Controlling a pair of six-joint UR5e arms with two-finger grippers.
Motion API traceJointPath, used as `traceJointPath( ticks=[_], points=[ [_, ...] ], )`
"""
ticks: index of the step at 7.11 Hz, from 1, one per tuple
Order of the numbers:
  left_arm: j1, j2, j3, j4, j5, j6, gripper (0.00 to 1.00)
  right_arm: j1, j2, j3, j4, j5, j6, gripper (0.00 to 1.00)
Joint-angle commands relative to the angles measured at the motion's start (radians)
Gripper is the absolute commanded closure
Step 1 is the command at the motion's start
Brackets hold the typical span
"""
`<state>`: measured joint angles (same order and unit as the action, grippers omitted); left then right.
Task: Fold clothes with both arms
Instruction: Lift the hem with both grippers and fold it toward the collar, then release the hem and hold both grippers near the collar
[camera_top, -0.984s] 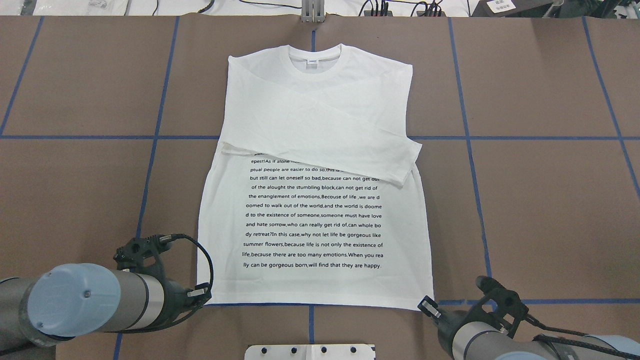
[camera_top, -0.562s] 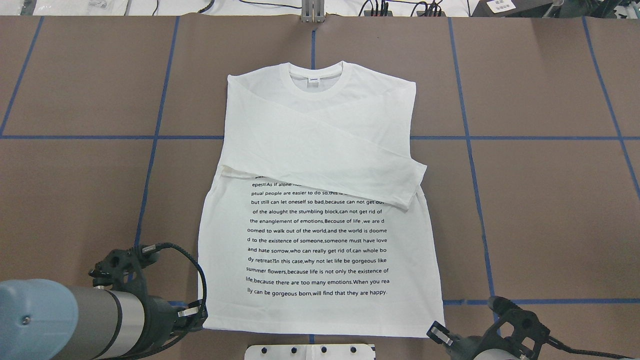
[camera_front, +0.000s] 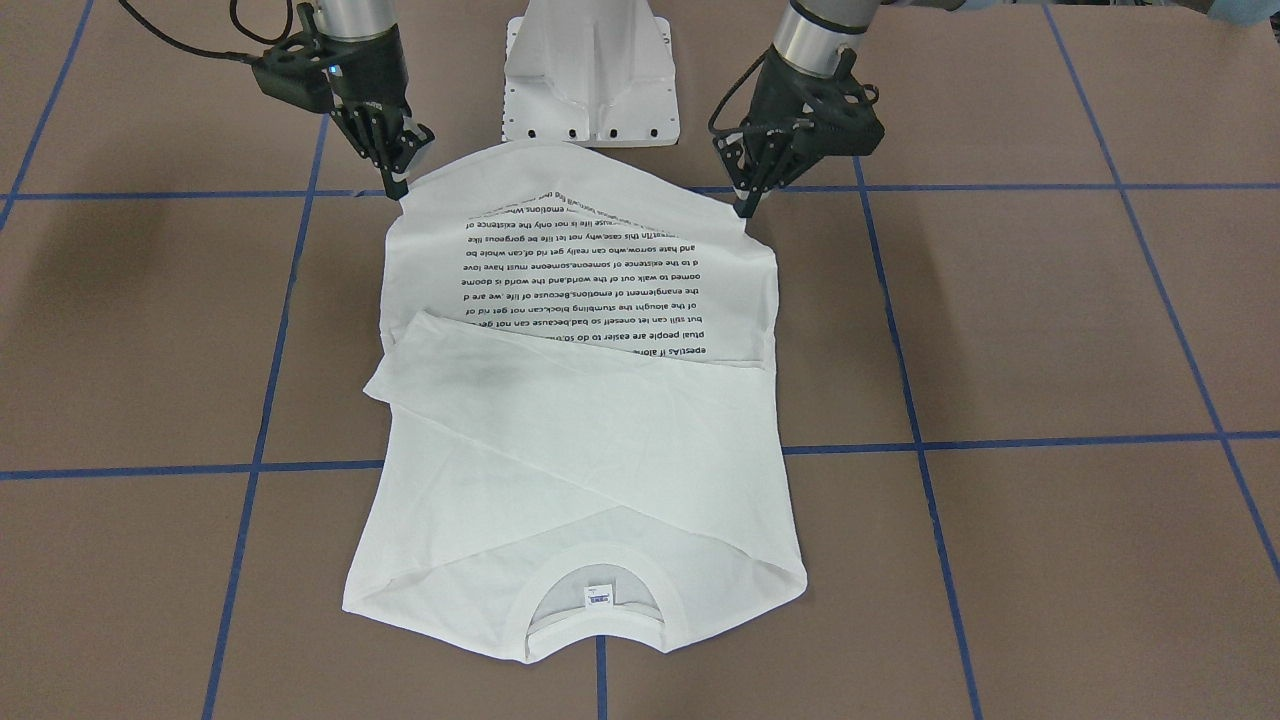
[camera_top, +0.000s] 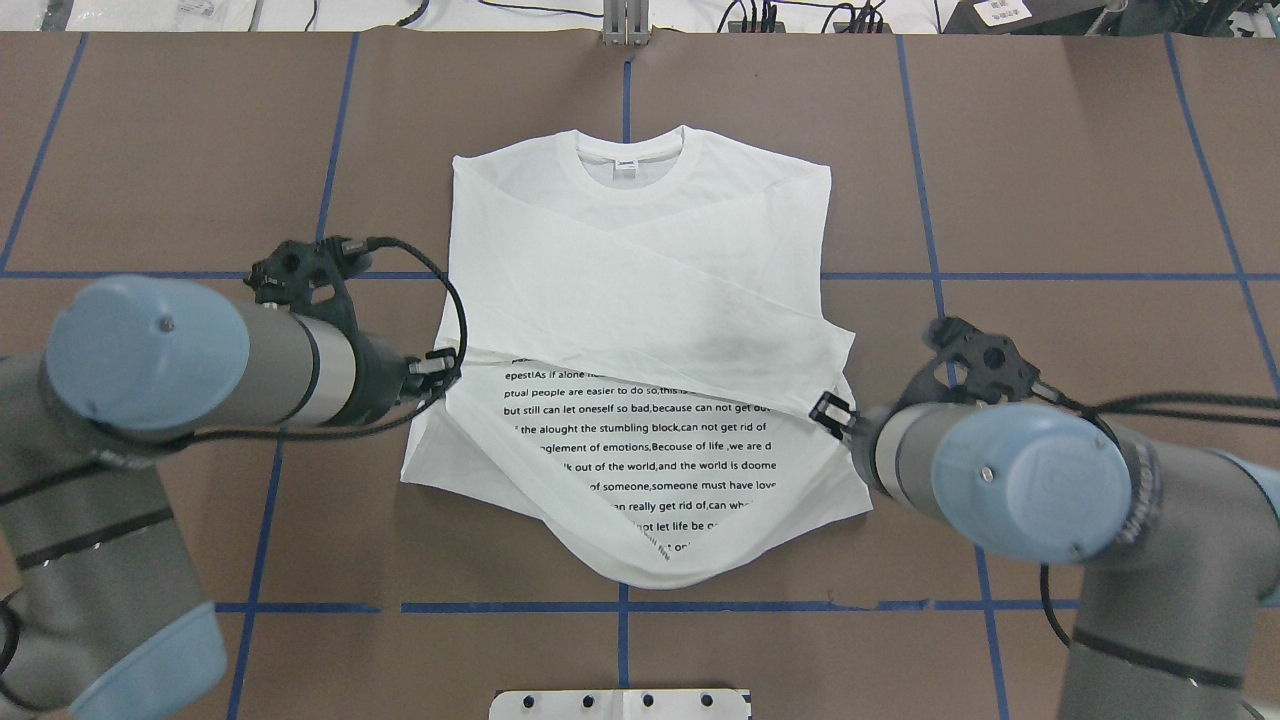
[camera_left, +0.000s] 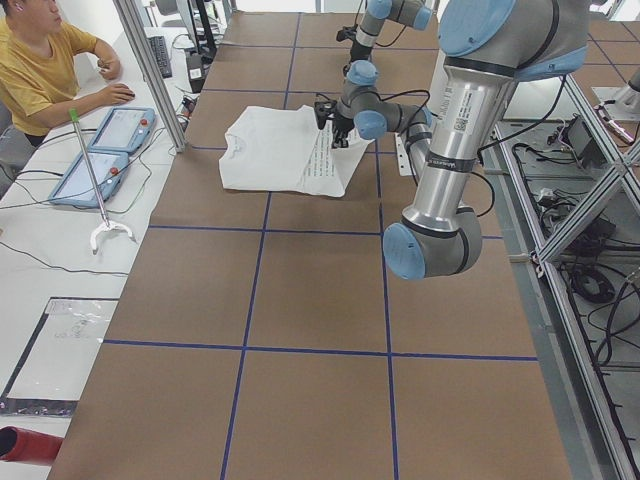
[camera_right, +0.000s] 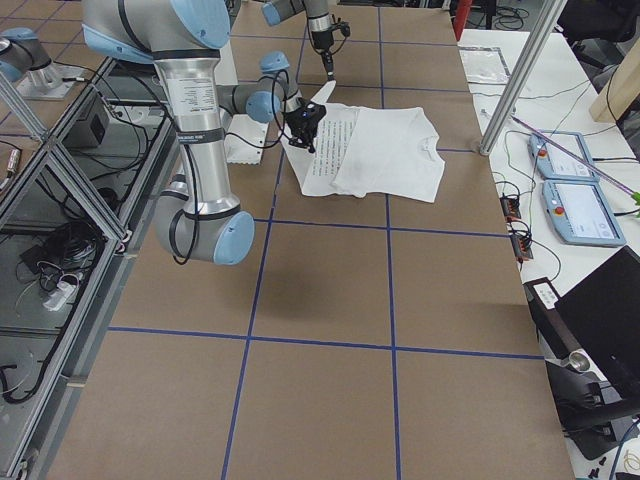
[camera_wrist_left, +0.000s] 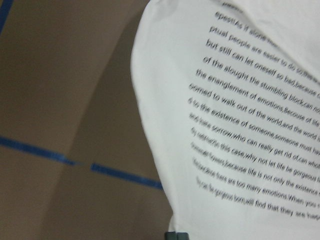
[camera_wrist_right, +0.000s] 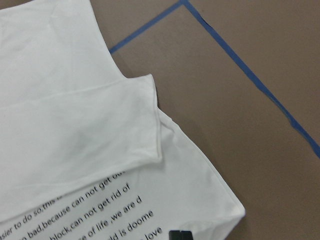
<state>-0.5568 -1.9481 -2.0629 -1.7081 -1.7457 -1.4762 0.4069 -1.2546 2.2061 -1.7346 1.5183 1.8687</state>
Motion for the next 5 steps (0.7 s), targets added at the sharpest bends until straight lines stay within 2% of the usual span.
traceJointPath(
  ticks=[1,2,3,4,5],
  points=[
    [-0.168,-0.078,0.283,-0.205,-0.029,0.094,1.00,0.233,0.173,-0.243,0.010,0.110,-0.228,1.00],
    [-0.204,-0.134,0.447,-0.349,-0.029,0.094,1.00,0.284,0.226,-0.361,0.013,0.111,-0.300,1.00],
    [-0.253,-0.179,0.552,-0.431,-0.031,0.096,1.00,0.344,0.289,-0.467,0.053,0.112,-0.340,1.00],
    [-0.285,-0.230,0.626,-0.444,-0.031,0.137,1.00,0.374,0.309,-0.580,0.116,0.114,-0.367,1.00],
    [-0.295,-0.297,0.746,-0.471,-0.028,0.151,1.00,0.407,0.337,-0.724,0.262,0.147,-0.372,1.00]
  ],
)
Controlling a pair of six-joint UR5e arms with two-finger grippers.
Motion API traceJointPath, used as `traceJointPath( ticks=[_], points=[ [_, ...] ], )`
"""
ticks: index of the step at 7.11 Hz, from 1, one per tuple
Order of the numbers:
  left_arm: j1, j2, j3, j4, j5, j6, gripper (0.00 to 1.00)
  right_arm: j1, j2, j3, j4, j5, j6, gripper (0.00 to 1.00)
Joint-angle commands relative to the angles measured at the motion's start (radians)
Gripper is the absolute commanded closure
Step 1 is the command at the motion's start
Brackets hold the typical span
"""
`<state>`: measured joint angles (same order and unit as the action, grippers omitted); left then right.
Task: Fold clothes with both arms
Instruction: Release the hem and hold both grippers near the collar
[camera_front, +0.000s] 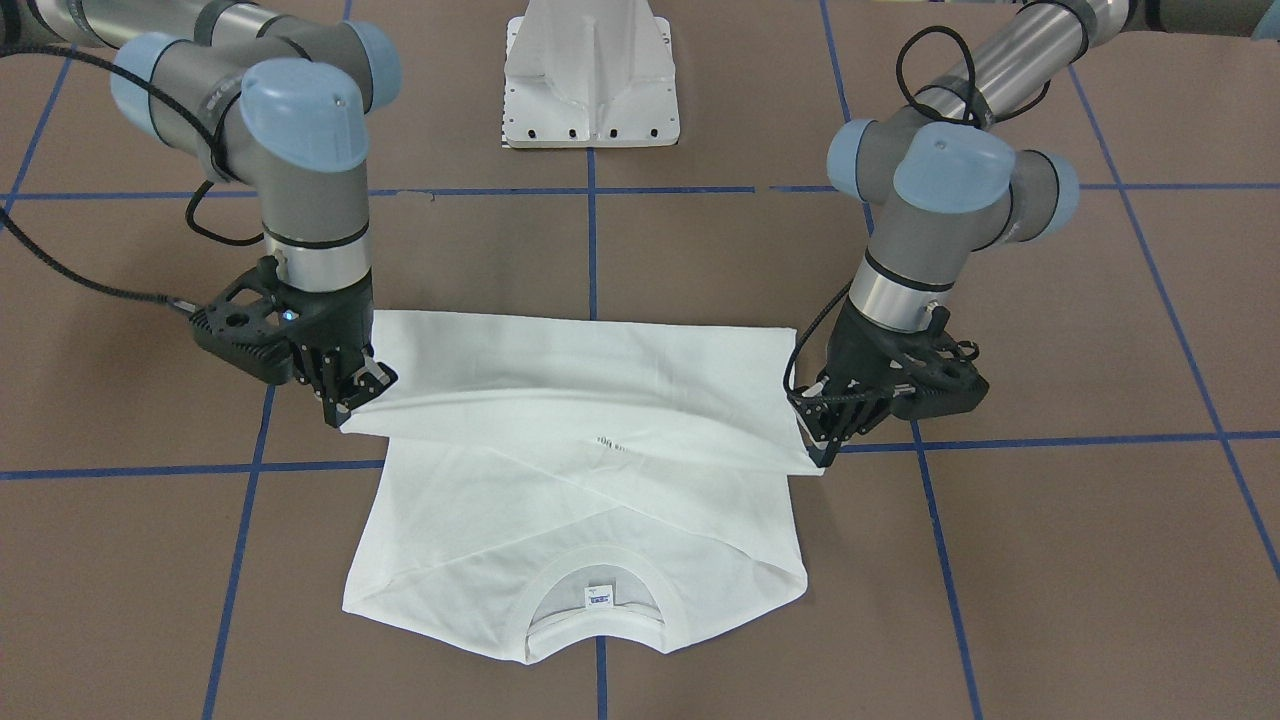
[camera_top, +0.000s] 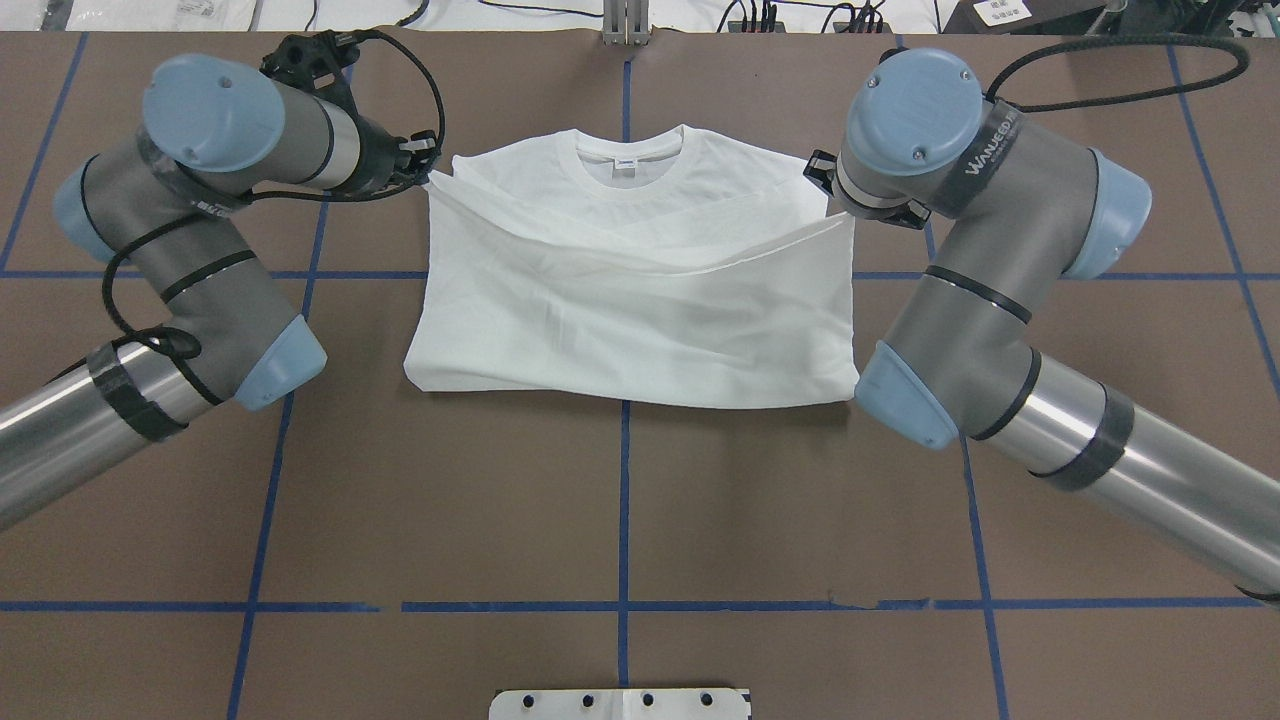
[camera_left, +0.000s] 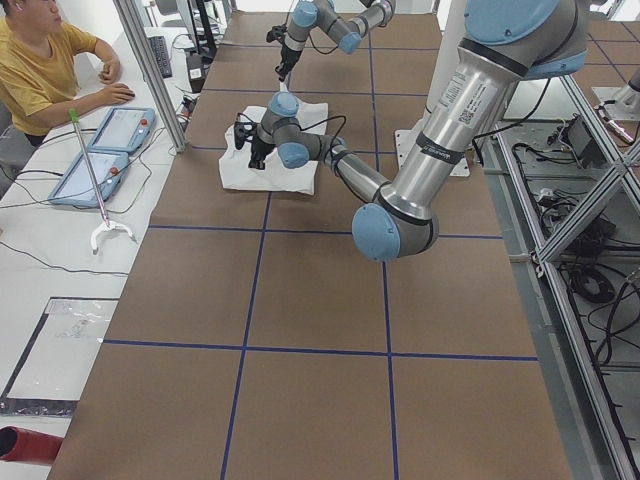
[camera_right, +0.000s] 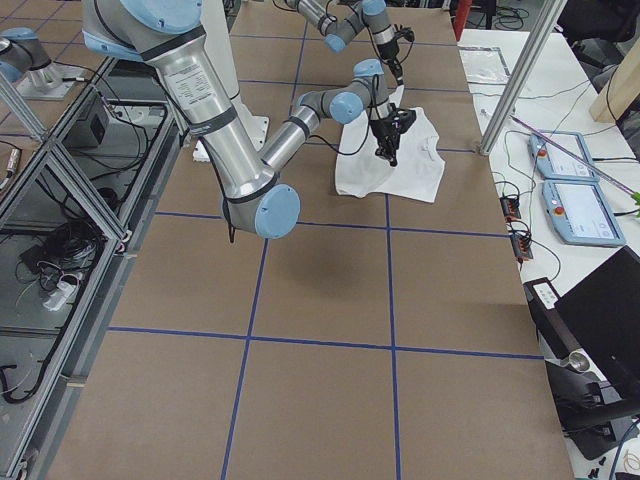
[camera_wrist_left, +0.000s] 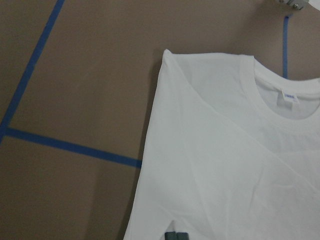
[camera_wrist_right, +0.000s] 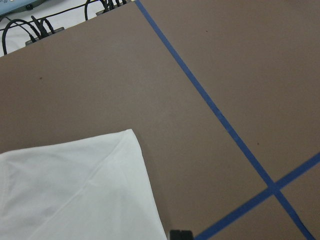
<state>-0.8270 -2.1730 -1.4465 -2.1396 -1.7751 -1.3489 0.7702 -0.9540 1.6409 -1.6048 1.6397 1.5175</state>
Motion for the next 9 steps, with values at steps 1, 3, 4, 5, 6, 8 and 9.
traceJointPath(
  ticks=[1,3,4,5,6,8,9],
  points=[
    [-0.024,-0.111,0.258,-0.150,0.006,0.027,1.00,0.046,0.076,-0.287,0.196,0.029,-0.026,1.00],
    [-0.026,-0.142,0.371,-0.253,0.008,0.080,1.00,0.050,0.107,-0.401,0.271,0.025,-0.034,1.00],
    [-0.024,-0.148,0.374,-0.255,0.008,0.080,1.00,0.049,0.112,-0.403,0.275,0.026,-0.033,1.00],
    [-0.024,-0.149,0.388,-0.267,0.008,0.083,0.91,0.049,0.106,-0.403,0.275,0.026,-0.034,1.00],
    [-0.024,-0.149,0.397,-0.281,0.008,0.083,0.74,0.049,0.112,-0.403,0.279,0.026,-0.033,1.00],
    [-0.027,-0.149,0.397,-0.283,0.008,0.083,0.43,0.047,0.115,-0.395,0.282,0.026,-0.036,0.25],
    [-0.029,-0.148,0.397,-0.283,0.008,0.083,0.42,0.049,0.113,-0.382,0.299,0.028,-0.030,0.01]
  ],
)
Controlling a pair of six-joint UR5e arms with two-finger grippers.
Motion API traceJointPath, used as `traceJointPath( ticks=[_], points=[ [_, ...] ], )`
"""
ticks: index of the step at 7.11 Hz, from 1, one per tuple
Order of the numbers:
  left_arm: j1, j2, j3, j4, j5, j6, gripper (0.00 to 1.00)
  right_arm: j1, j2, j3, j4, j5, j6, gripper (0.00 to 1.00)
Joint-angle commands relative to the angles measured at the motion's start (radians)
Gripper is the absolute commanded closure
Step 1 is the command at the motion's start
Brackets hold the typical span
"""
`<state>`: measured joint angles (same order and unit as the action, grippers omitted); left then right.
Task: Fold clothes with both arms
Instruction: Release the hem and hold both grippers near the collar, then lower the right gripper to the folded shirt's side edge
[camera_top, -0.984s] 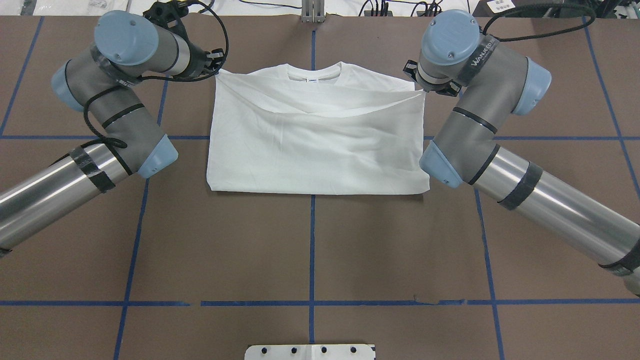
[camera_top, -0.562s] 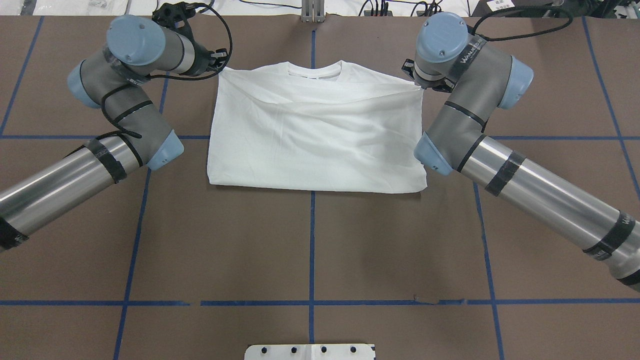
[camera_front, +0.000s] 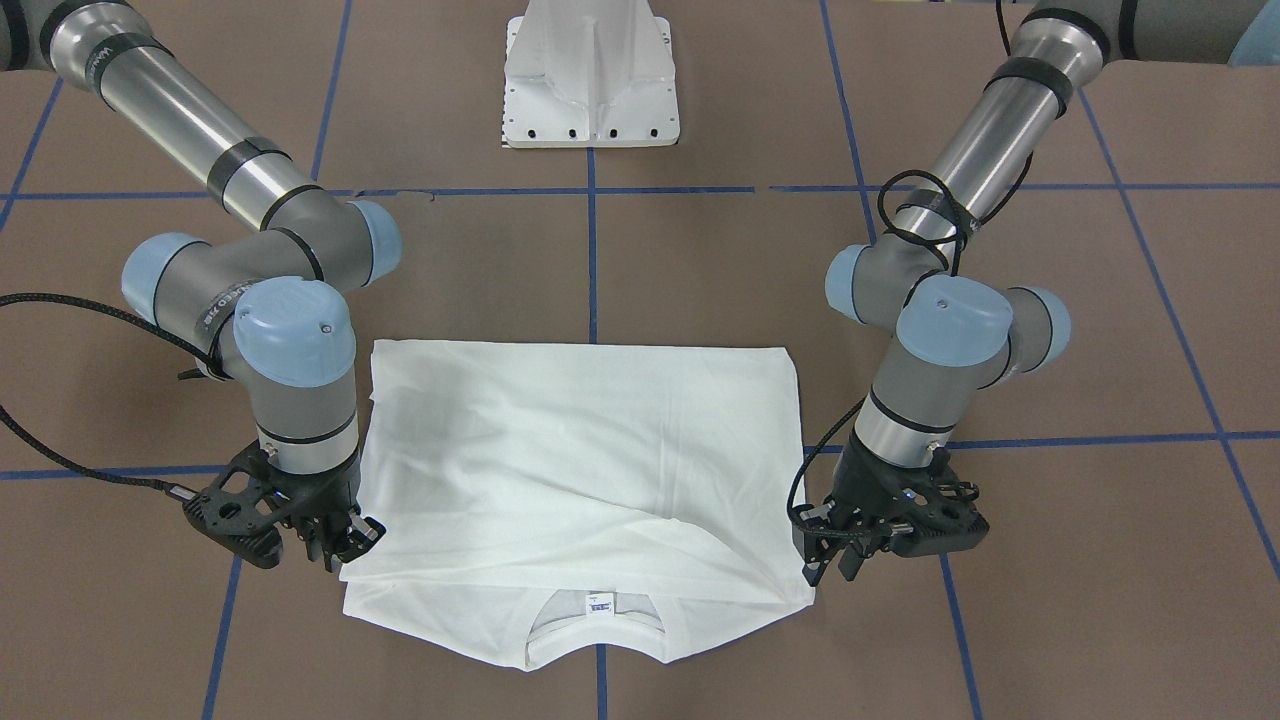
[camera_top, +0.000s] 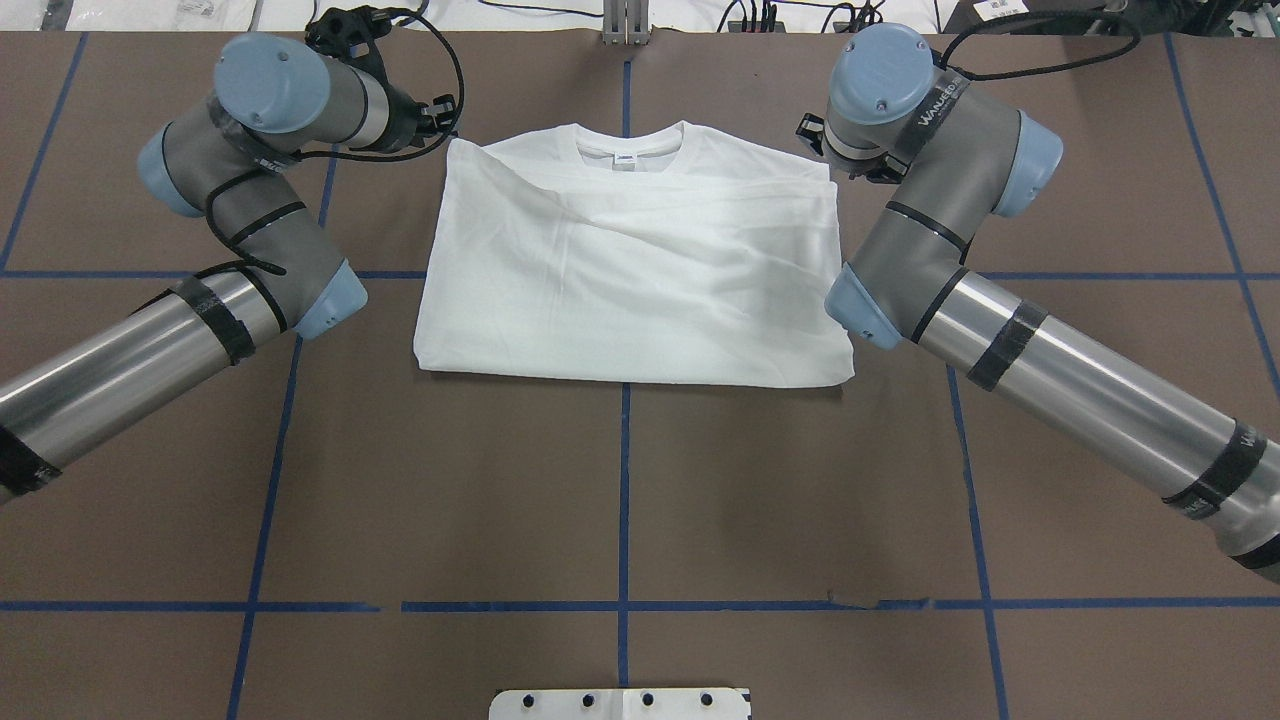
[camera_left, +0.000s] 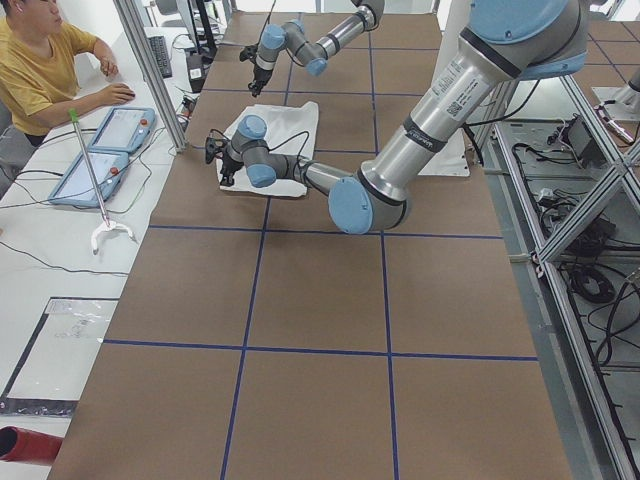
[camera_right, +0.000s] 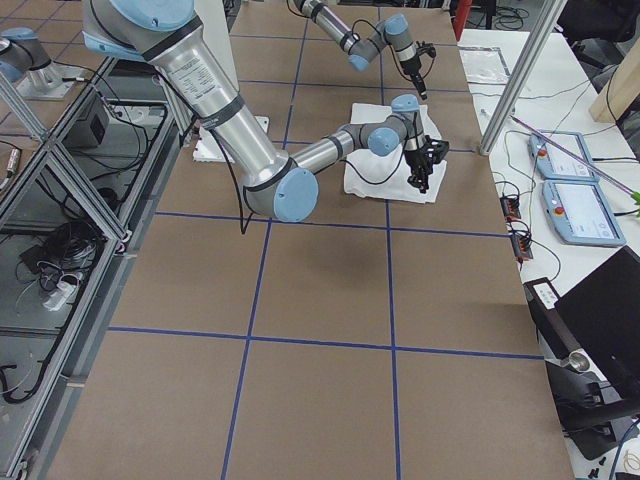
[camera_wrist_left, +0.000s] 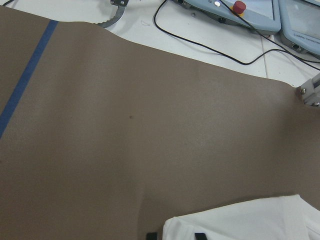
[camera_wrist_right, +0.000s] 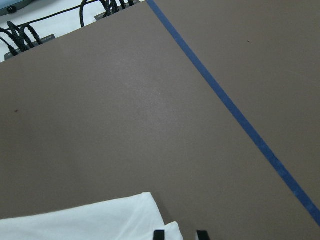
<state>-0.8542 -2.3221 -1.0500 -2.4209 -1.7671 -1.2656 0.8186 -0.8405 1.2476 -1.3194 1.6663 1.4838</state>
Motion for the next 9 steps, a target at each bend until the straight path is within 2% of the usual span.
traceJointPath(
  ticks=[1,2,3,5,7,8,9],
  points=[
    [-0.008,0.009,0.001,-0.026,-0.002,0.000,0.42,0.008,-0.009,0.030,0.084,0.016,0.006,0.00],
    [-0.009,0.016,-0.002,-0.036,-0.005,-0.001,0.42,0.004,-0.075,0.118,0.103,0.050,0.029,0.00],
    [-0.011,0.023,-0.007,-0.038,-0.008,-0.001,0.42,-0.066,-0.210,0.292,0.109,0.046,0.120,0.00],
    [-0.009,0.023,-0.007,-0.040,-0.008,0.000,0.42,-0.189,-0.363,0.456,0.118,-0.005,0.322,0.00],
    [-0.008,0.024,-0.007,-0.047,-0.008,0.000,0.42,-0.226,-0.504,0.487,0.321,-0.029,0.453,0.00],
    [-0.008,0.024,-0.008,-0.047,-0.006,0.000,0.42,-0.231,-0.503,0.480,0.357,-0.040,0.466,0.02],
    [-0.008,0.024,-0.016,-0.046,-0.006,0.000,0.42,-0.239,-0.496,0.474,0.355,-0.045,0.467,0.20]
  ],
)
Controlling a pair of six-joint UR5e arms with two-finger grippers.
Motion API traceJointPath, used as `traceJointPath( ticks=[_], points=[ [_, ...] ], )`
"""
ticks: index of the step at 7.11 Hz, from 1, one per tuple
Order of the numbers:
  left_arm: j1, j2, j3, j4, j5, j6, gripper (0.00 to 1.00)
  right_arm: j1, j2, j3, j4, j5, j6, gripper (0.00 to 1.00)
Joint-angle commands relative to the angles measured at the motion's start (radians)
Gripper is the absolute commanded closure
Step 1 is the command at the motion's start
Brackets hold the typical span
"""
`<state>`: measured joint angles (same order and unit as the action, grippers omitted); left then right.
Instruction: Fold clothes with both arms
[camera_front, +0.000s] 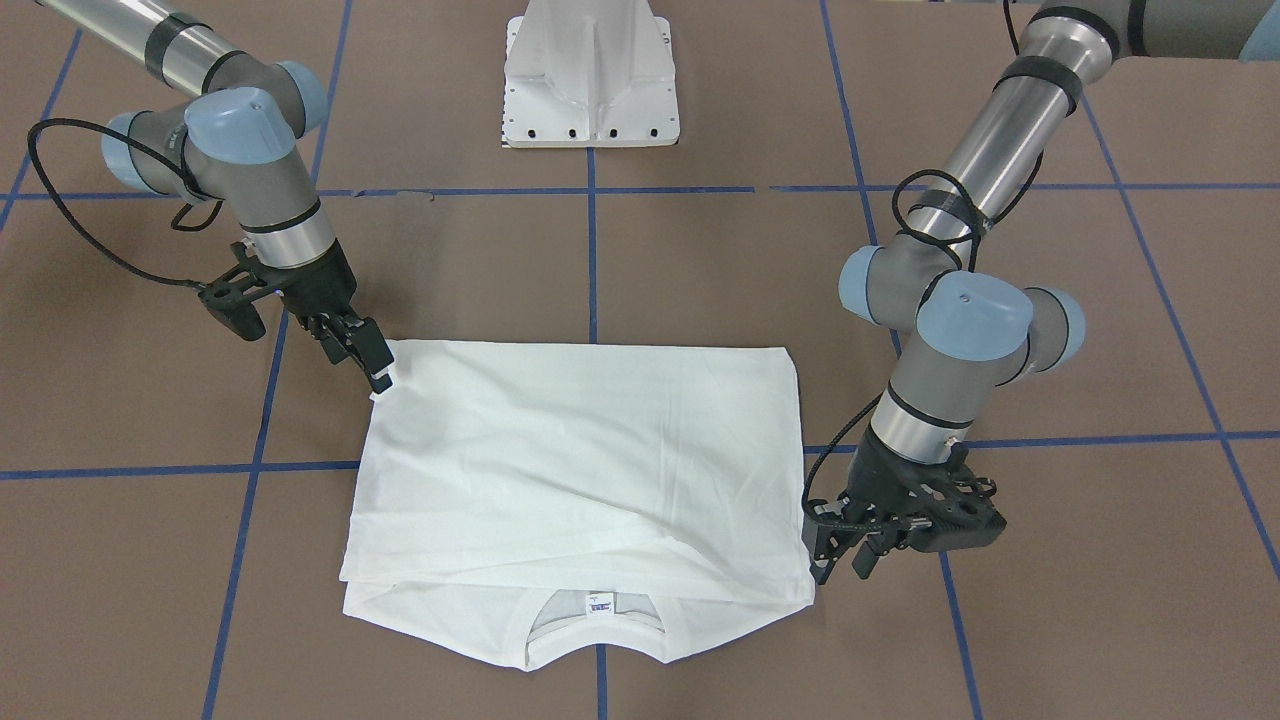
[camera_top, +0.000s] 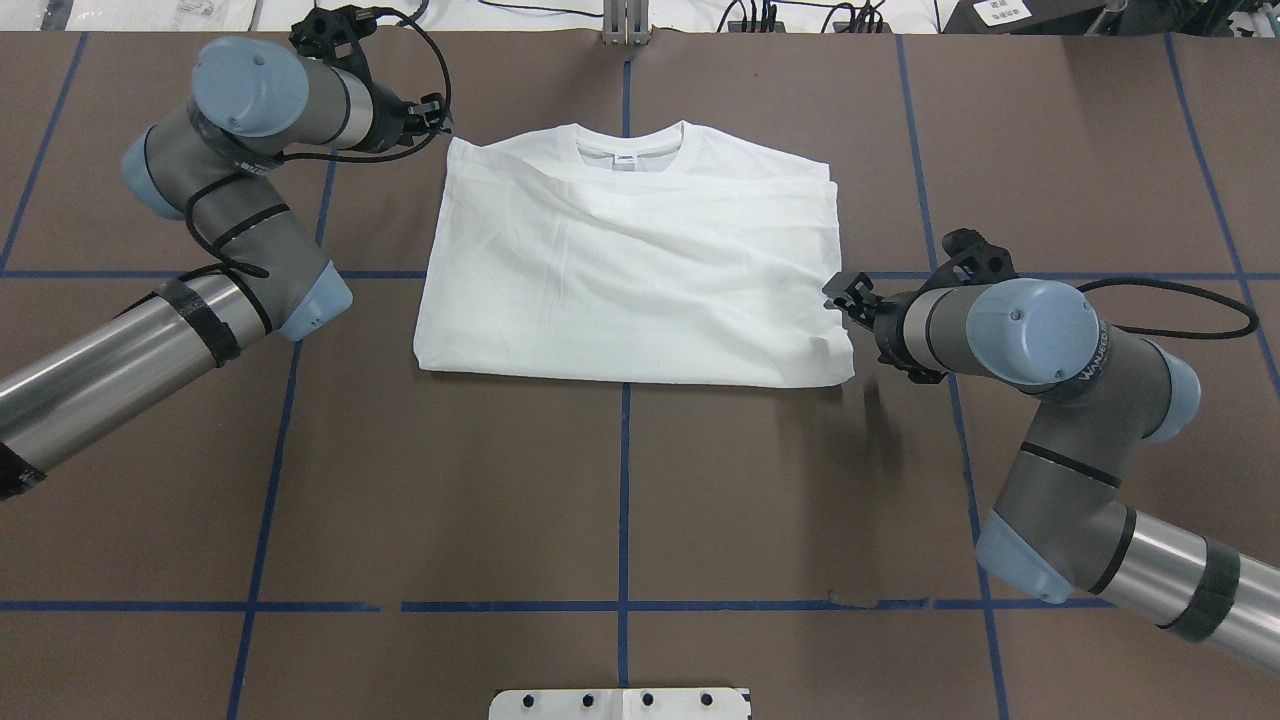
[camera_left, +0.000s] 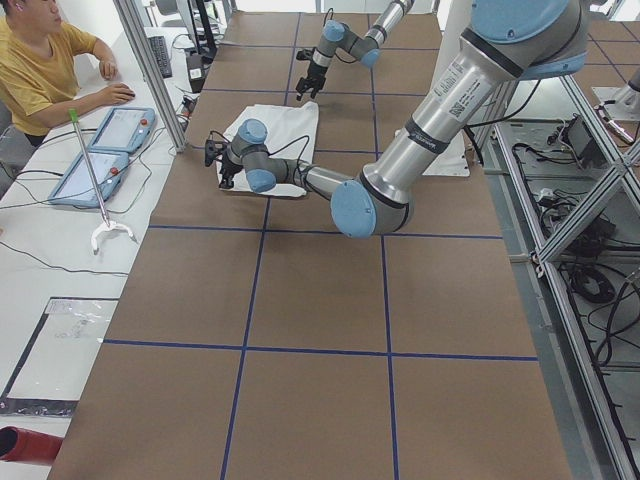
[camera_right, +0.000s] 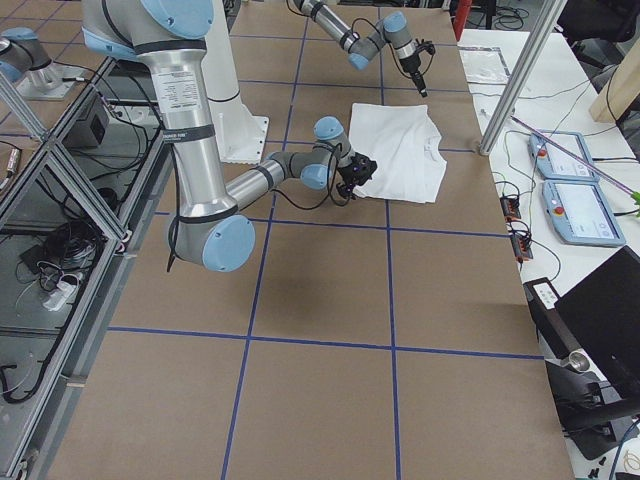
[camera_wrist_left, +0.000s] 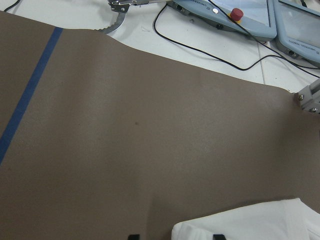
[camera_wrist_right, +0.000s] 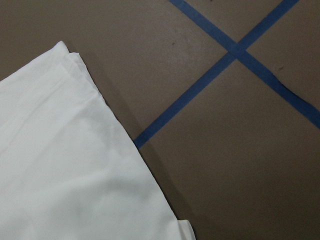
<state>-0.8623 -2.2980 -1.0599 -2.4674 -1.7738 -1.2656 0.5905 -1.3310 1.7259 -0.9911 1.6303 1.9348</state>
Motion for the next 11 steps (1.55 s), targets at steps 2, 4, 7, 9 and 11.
traceJointPath(
  ticks=[2,4,7,9,11],
  points=[
    [0.000,0.002,-0.006,0.001,0.001,0.002,0.42,-0.041,-0.002,-0.005,0.025,-0.030,0.021,0.22],
    [0.000,0.002,-0.008,0.001,0.001,0.000,0.42,-0.055,-0.014,0.017,0.028,-0.030,0.064,1.00],
    [0.002,0.000,-0.008,0.001,0.001,-0.009,0.42,-0.111,-0.118,0.165,0.025,-0.030,0.084,1.00],
    [0.002,0.000,-0.040,0.002,-0.001,-0.009,0.42,-0.258,-0.232,0.298,0.019,-0.100,0.160,1.00],
    [0.043,0.046,-0.193,0.004,-0.060,-0.061,0.42,-0.424,-0.248,0.512,-0.335,-0.103,0.174,1.00]
  ],
)
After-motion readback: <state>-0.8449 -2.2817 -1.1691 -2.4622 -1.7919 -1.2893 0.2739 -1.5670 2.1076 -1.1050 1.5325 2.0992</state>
